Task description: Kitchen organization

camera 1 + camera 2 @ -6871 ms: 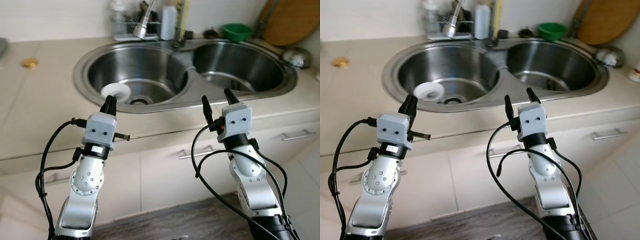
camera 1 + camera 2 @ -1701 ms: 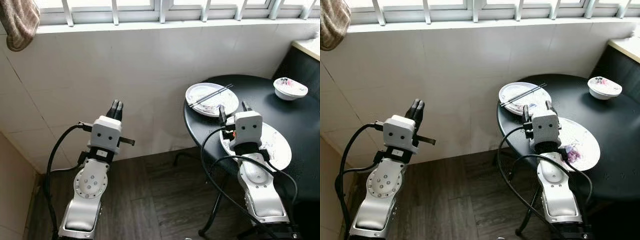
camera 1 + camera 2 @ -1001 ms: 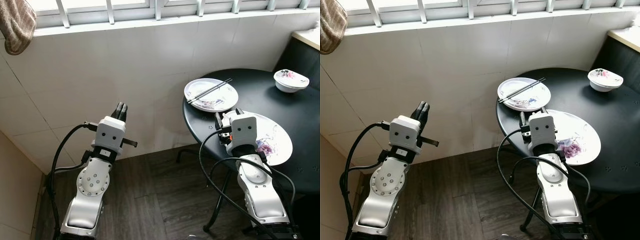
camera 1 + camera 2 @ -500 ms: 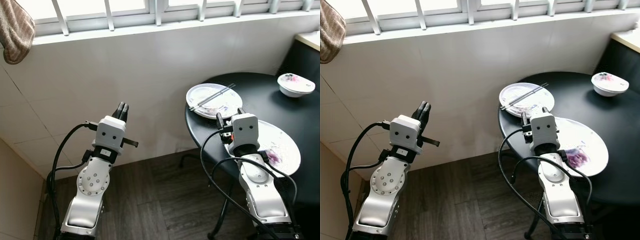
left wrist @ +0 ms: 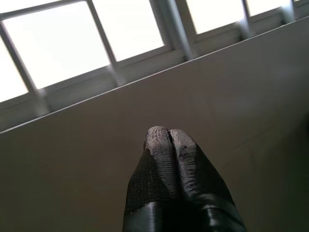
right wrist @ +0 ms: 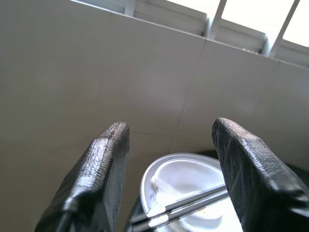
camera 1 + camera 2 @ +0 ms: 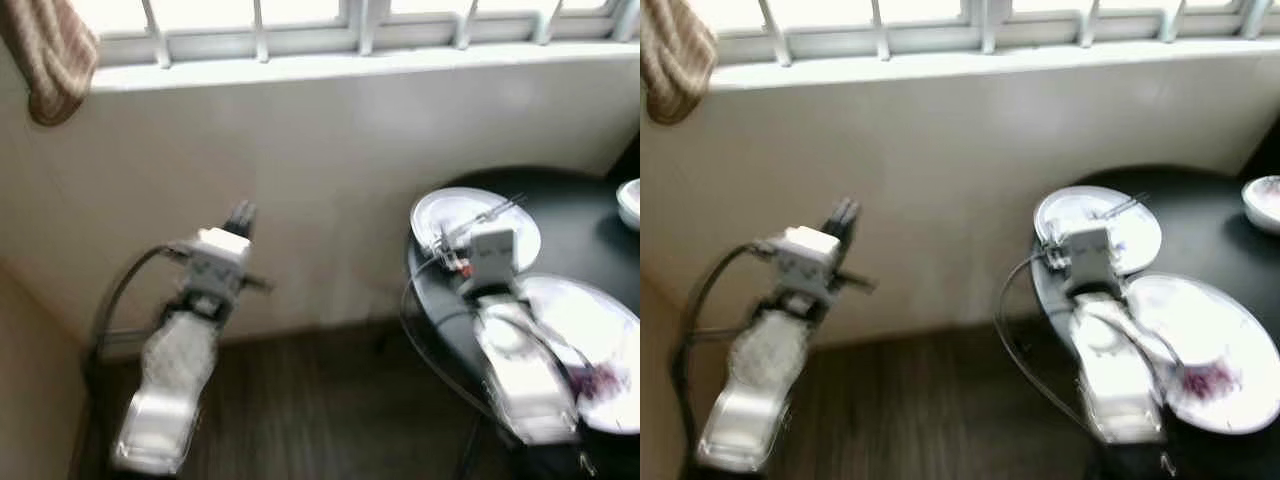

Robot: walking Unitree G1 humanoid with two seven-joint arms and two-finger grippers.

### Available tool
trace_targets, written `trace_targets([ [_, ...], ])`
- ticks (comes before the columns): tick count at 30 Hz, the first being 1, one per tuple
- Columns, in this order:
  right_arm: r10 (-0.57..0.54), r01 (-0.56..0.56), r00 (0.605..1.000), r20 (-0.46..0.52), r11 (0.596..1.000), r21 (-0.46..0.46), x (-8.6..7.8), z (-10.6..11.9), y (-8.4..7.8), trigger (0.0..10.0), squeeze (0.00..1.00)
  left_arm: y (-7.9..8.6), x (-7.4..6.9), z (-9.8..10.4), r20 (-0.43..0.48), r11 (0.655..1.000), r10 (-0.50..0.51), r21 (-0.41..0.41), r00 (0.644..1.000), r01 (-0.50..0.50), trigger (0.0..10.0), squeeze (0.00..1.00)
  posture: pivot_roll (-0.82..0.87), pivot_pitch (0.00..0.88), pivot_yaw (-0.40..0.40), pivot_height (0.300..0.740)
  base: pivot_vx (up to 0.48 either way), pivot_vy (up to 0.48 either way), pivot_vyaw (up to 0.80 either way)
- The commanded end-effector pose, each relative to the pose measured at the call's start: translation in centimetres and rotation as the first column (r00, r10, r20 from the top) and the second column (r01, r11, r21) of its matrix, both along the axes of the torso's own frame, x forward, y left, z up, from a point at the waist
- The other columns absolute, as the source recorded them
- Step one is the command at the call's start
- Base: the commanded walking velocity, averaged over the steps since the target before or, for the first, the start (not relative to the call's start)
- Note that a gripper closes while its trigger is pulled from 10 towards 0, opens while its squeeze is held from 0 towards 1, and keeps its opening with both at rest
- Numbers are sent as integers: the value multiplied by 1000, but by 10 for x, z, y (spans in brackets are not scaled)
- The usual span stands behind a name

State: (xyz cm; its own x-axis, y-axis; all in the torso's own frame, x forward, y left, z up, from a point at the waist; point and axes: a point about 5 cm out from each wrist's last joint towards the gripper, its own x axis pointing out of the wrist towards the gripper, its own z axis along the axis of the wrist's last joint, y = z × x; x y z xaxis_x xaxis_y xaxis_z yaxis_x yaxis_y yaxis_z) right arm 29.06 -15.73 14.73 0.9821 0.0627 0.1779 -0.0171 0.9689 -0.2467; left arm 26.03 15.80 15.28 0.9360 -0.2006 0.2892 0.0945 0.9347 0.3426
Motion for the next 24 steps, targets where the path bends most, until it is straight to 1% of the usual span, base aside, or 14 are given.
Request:
trace_targets([
  [1, -44, 44, 999, -5, 999, -22, -2, -1, -14, 10000, 0, -12, 1, 4, 11, 999, -43, -11, 999, 43, 10000, 0, -96, 11, -5, 740, 0, 0, 0],
  [2, -49, 49, 999, -12, 999, 6, -2, -2, -14, 10000, 0, -13, 1, 4, 15, 999, -45, -15, 999, 46, 10000, 0, -93, 10, -6, 740, 0, 0, 0],
  [4, -68, 69, 997, -26, 997, 31, -2, -2, -16, 10000, 0, -13, 1, 4, 19, 999, -46, -17, 999, 47, 10000, 0, -91, 9, -6, 740, 0, 0, -800],
  [7, -86, 88, 996, -34, 995, 51, 0, -2, -19, 10000, 0, -13, 1, 5, 20, 999, -45, -15, 999, 45, 10000, 0, -89, 6, -7, 740, 0, 0, -800],
  [12, -73, 74, 997, -29, 996, 43, 1, -1, -19, 10000, 0, -14, 1, 4, 20, 999, -48, -16, 999, 48, 10000, 0, -90, 5, -9, 740, 0, 0, -800],
  [20, -32, 34, 999, -37, 999, 33, 3, -1, -13, 10000, 0, -16, 1, 3, 14, 998, -54, -10, 998, 54, 10000, 0, -86, 0, -13, 740, 0, 0, -800],
  [21, -12, 13, 1000, -28, 1000, 11, 3, 0, -11, 10000, 0, -16, 1, 2, 12, 999, -54, -9, 998, 54, 10000, 0, -86, 0, -14, 740, 0, 0, 0],
  [24, 0, 0, 1000, -26, 1000, -2, 3, 0, -11, 10000, 0, -16, 1, 2, 10, 999, -53, -8, 999, 53, 10000, 0, -85, 0, -15, 740, 0, 0, 0],
])
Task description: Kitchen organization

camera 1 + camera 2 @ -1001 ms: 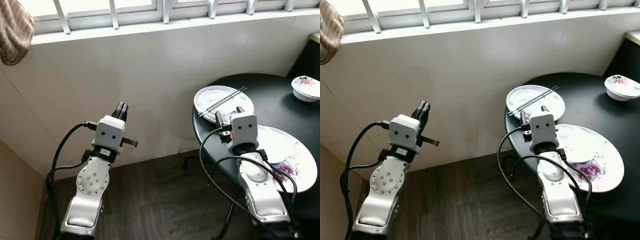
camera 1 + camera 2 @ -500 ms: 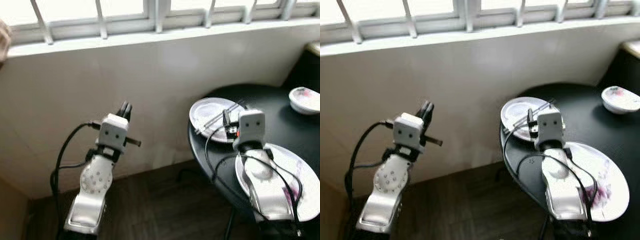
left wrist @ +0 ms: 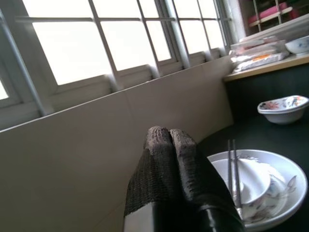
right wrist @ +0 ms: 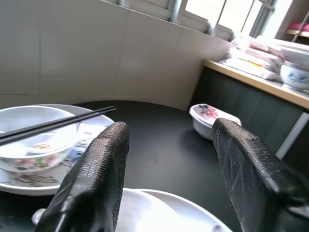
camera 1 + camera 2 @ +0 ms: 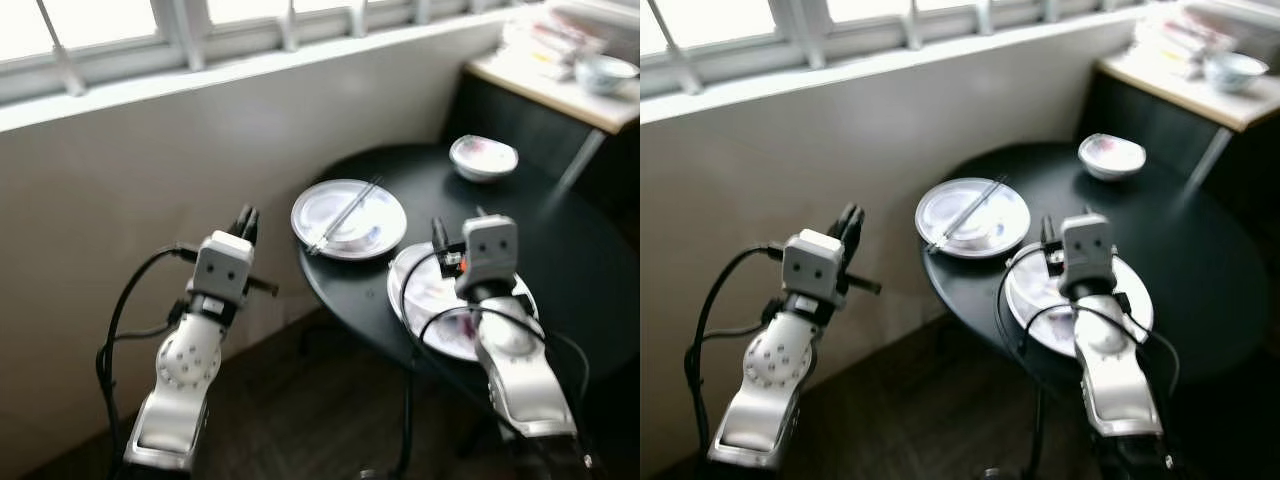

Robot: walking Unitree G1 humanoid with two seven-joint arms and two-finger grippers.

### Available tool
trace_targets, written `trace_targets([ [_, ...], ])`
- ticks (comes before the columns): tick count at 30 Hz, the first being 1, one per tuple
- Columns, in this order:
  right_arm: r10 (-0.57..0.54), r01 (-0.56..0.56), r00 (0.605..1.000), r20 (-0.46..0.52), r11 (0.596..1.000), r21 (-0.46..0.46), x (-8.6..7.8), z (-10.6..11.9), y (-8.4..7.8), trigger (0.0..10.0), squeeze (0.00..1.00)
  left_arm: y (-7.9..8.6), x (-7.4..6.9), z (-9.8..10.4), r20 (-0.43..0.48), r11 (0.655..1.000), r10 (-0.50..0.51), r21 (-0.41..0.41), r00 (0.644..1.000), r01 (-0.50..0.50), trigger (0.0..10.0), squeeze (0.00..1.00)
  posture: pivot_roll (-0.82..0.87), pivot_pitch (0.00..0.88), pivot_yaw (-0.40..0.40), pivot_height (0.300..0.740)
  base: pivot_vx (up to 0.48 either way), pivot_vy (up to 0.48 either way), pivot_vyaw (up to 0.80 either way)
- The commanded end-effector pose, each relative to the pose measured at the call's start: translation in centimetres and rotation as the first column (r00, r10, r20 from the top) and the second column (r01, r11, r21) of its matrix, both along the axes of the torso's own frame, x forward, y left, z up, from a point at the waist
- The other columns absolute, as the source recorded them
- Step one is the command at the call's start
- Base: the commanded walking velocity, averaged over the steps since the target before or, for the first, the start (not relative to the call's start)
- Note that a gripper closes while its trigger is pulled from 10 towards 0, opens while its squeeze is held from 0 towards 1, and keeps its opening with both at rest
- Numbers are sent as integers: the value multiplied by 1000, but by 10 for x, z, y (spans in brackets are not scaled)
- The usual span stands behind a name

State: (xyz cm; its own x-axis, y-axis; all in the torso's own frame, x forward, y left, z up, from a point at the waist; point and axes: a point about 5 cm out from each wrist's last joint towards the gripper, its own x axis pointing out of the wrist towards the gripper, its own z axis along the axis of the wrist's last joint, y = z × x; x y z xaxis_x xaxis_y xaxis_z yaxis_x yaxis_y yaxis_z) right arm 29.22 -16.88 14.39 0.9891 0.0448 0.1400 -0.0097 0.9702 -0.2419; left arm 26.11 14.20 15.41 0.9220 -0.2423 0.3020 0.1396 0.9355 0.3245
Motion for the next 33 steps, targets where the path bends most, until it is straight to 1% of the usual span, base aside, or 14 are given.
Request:
trace_targets([
  [1, 32, -32, 999, -7, 999, 6, 2, 2, 1, 10000, 0, 0, 0, 1, 0, 1000, -2, 12, 1000, 2, 10000, 0, -85, 0, -15, 740, 0, 0, 0],
  [6, 144, -141, 984, -104, 989, 37, 5, -7, 3, 10000, 0, -1, -1, 0, 0, 1000, -4, 10, 1000, 4, 10000, 0, -86, 0, -17, 740, 0, 0, 0],
  [7, 188, -182, 969, -160, 982, 51, 8, -10, -1, 10000, 0, -1, 0, 0, 1, 1000, -5, 9, 1000, 5, 10000, 0, -87, 0, -16, 740, 0, -262, 0],
  [10, 237, -222, 947, -216, 971, 92, 13, -10, -10, 10000, 0, -1, 0, 1, 3, 1000, -3, 2, 1000, 3, 10000, 0, -88, 0, -16, 740, 0, -167, 0],
  [12, 304, -293, 912, -276, 953, 84, 16, -7, -18, 10000, 0, -1, 1, 2, 10, 1000, -1, -10, 1000, 1, 10000, 0, -91, 0, -16, 740, 0, 0, 0],
  [15, 326, -322, 899, -291, 945, 64, 18, -4, -21, 10000, 0, -1, 1, 2, 10, 1000, -2, -7, 1000, 2, 10000, 0, -88, 0, -20, 740, 0, 0, 0],
  [17, 412, -437, 842, -347, 899, 7, 17, 0, -27, 10000, 0, 0, 1, 2, 10, 1000, 3, -5, 1000, -3, 10000, 0, -86, 0, -23, 740, 0, 0, 0],
  [19, 456, -503, 806, -377, 864, -28, 14, 1, -29, 10000, 0, 0, 1, 2, 9, 1000, 7, -4, 1000, -7, 10000, 0, -82, 0, -26, 740, 0, 0, 0],
  [22, 511, -561, 756, -409, 828, -1, 10, 5, -36, 10000, 0, 1, 1, 1, 7, 1000, 12, -3, 1000, -12, 10000, 0, -80, 0, -26, 740, 0, 0, 0],
  [23, 542, -594, 723, -430, 805, 16, 9, 8, -41, 10000, 0, 2, 1, 1, 6, 1000, 13, -2, 1000, -13, 10000, 0, -81, 0, -25, 740, 0, 0, 0],
  [24, 542, -594, 723, -430, 805, 16, 9, 8, -41, 10000, 0, 2, 1, 1, 6, 1000, 13, -2, 1000, -13, 10000, 0, -81, 0, -25, 740, 0, 0, 0],
  [29, 556, -662, 650, -518, 749, -27, 7, 9, -59, 10000, 0, 2, 2, 1, 3, 1000, 12, 1, 1000, -12, 10000, 0, -84, 0, -20, 740, 0, 0, 0],
  [32, 542, -654, 637, -548, 756, -12, 17, 13, -75, 10000, 0, 2, 3, 1, 2, 1000, 9, 3, 1000, -9, 10000, 0, -85, 0, -17, 740, 0, 0, 0],
  [33, 542, -654, 637, -548, 756, -12, 17, 13, -75, 10000, 0, 2, 3, 1, 2, 1000, 9, 3, 1000, -9, 10000, 0, -85, 0, -17, 740, 0, 0, 0],
])
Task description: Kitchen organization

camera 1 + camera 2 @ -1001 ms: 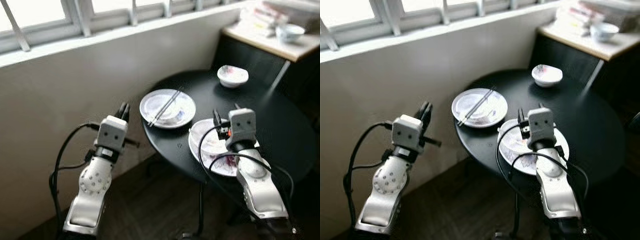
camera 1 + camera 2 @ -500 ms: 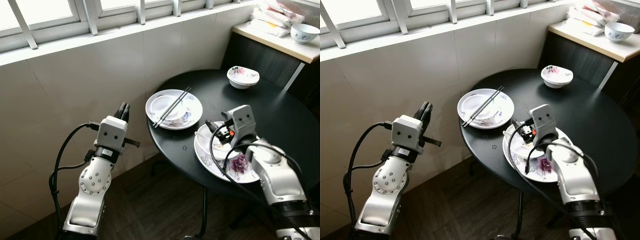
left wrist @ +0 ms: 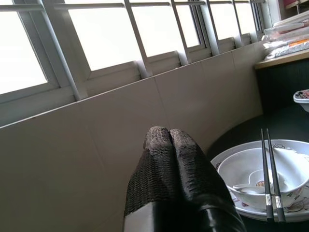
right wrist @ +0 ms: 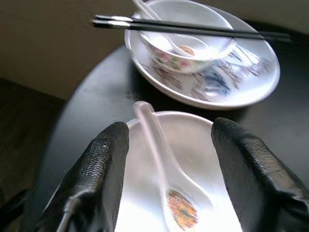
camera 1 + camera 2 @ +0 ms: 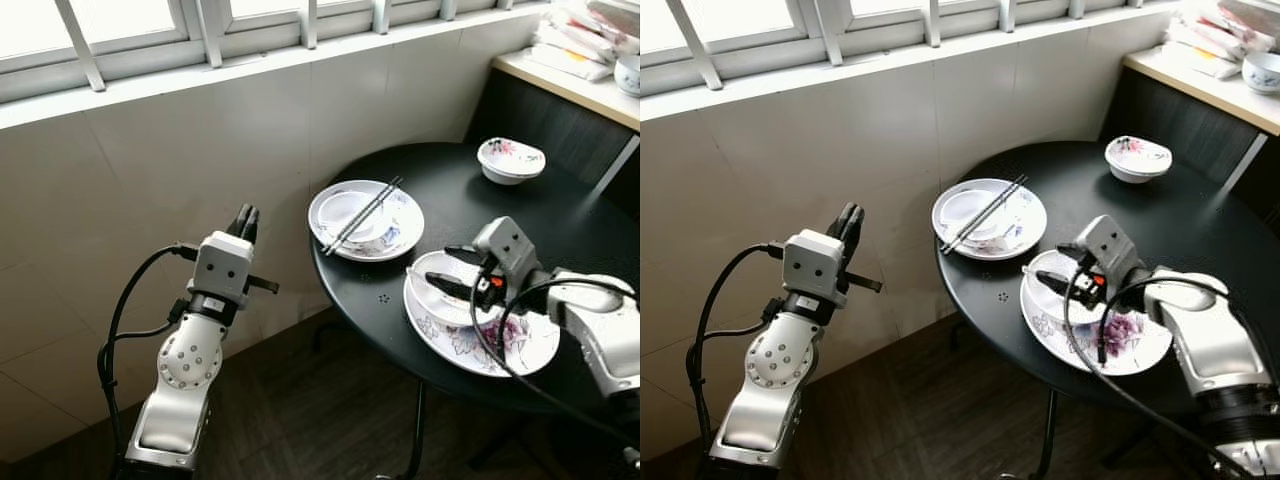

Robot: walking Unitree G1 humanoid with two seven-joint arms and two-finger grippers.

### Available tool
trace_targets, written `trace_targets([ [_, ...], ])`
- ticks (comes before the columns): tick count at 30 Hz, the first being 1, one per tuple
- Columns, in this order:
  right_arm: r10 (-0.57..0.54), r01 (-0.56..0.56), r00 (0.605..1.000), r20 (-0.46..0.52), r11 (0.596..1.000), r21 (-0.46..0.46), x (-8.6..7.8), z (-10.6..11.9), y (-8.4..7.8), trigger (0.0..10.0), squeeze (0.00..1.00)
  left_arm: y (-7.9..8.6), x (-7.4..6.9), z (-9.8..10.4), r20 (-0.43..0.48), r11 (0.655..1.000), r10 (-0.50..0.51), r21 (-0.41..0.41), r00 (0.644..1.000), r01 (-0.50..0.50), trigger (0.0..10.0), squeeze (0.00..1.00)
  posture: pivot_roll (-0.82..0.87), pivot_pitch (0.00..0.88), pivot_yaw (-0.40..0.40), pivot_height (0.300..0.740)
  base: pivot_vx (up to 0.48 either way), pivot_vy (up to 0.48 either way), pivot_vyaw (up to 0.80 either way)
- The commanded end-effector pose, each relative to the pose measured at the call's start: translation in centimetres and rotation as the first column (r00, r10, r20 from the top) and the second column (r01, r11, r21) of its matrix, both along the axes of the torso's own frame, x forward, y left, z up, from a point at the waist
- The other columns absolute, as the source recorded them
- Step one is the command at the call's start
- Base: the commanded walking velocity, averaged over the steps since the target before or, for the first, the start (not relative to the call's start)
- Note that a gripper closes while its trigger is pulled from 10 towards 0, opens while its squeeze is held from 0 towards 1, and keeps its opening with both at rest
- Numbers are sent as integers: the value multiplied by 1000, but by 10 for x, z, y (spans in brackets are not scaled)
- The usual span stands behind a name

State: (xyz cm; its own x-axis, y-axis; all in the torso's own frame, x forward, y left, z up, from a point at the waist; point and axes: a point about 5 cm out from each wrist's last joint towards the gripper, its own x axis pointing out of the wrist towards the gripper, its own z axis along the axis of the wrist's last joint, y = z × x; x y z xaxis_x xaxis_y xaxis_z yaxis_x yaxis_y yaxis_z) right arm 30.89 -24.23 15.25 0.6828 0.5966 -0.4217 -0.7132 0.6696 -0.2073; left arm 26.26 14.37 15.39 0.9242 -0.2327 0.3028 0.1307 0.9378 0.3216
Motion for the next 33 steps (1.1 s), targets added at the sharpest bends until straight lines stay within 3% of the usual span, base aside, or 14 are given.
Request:
trace_targets([
  [1, 38, -38, 999, -22, 999, 14, 4, 5, -4, 10000, 0, 0, 2, 1, 1, 1000, -2, 7, 1000, 2, 10000, 0, -85, 0, -16, 740, 0, 0, 0],
  [5, 39, -37, 998, -50, 999, 39, 9, 5, -5, 10000, 0, 0, 2, 1, 1, 1000, -3, 9, 1000, 3, 10000, 0, -82, 0, -15, 740, 0, 0, 0],
  [15, 42, -43, 993, -113, 999, -7, 29, -23, 8, 10000, 0, 1, 3, 1, -1, 1000, 13, 14, 1000, -13, 10000, 0, -59, 0, -21, 740, 0, 0, 0],
  [33, -40, 28, 984, -176, 997, -69, 41, -53, 26, 10000, 0, -1, 2, 1, -3, 1000, 22, 14, 1000, -22, 10000, 0, -32, 2, -33, 740, 0, 0, 0],
])
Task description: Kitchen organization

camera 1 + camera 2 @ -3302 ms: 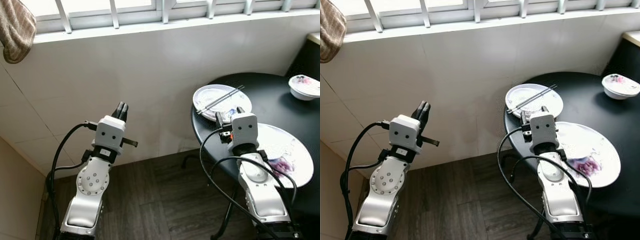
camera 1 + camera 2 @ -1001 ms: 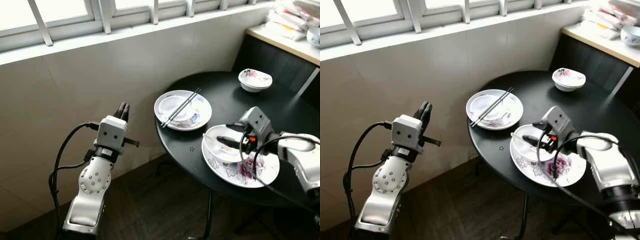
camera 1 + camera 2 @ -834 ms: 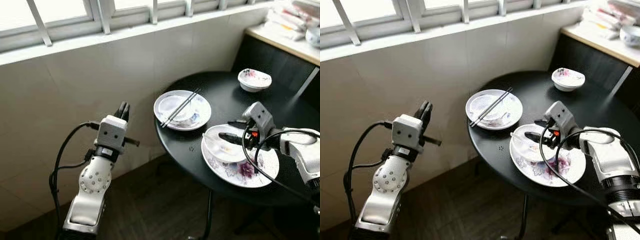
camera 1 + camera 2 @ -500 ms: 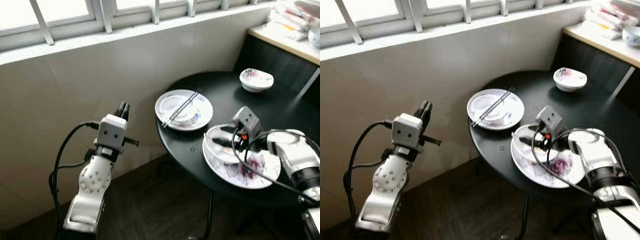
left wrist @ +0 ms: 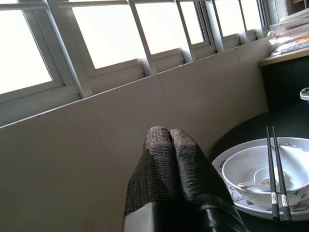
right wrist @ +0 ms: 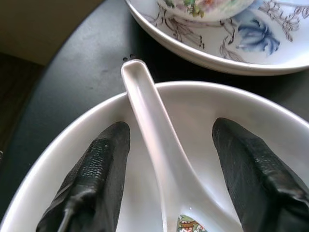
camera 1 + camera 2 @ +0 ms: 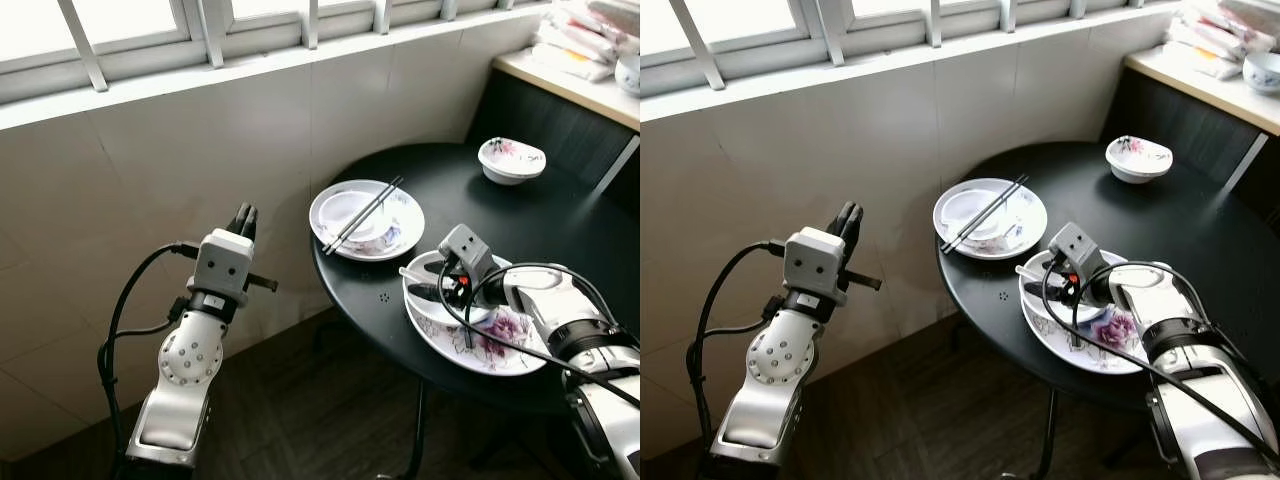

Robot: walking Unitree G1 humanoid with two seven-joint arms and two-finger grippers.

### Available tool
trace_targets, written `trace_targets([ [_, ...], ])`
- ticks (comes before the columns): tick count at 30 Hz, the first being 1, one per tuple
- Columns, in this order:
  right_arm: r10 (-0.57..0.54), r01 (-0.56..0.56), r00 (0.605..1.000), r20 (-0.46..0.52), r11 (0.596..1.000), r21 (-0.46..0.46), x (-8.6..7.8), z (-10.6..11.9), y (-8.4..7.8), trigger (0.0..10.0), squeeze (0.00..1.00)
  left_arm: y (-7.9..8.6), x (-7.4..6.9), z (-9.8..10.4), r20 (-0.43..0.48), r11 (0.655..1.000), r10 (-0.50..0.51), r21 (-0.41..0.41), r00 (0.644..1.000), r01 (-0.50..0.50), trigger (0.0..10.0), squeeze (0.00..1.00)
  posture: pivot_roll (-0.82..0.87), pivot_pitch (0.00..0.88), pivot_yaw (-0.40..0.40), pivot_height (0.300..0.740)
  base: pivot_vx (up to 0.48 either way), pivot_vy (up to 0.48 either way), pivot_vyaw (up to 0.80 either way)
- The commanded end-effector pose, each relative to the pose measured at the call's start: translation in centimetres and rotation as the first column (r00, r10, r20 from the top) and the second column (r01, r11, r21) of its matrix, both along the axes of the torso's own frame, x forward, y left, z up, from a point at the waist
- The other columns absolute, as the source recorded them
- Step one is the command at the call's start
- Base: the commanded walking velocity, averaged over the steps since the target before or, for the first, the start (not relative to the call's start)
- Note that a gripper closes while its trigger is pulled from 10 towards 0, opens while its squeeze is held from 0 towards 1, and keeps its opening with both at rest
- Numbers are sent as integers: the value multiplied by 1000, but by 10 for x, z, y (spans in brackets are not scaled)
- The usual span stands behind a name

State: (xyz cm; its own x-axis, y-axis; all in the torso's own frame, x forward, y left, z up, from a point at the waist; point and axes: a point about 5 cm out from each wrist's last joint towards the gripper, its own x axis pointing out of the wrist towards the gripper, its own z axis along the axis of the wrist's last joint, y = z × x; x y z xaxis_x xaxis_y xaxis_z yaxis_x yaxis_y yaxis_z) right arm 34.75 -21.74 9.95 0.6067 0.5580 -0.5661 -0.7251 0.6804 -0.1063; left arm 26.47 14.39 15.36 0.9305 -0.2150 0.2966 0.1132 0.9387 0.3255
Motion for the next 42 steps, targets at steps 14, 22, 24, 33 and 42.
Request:
trace_targets([
  [14, -107, 107, 994, -4, 993, 44, -1, -8, -8, 0, 0, -1, -1, 0, 0, 1000, 8, 13, 1000, -8, 10000, 0, -42, 10, -29, 740, 0, 0, 0],
  [22, -140, 136, 990, 32, 986, 97, -1, -4, -12, 0, 0, -1, 1, 0, -1, 1000, 7, 18, 1000, -7, 10000, 0, -43, 6, -28, 740, 0, 0, 0],
  [24, -131, 125, 990, 46, 986, 112, -1, -2, -11, 0, 0, -1, 1, 0, -1, 1000, 7, 19, 1000, -7, 10000, 0, -43, 6, -28, 740, 0, 0, 0],
  [33, -81, 38, 971, 225, 981, 188, 9, 26, 1, 0, 0, 0, 0, -1, -1, 1000, 15, 25, 1000, -15, 10000, 0, -45, 0, -25, 740, 0, 0, 0],
  [42, -204, 50, 769, 606, 964, 262, 17, 89, 23, 0, 0, 3, 1, -2, -7, 999, 30, 24, 1000, -30, 10000, 0, -52, 0, -20, 740, 0, 0, 0],
])
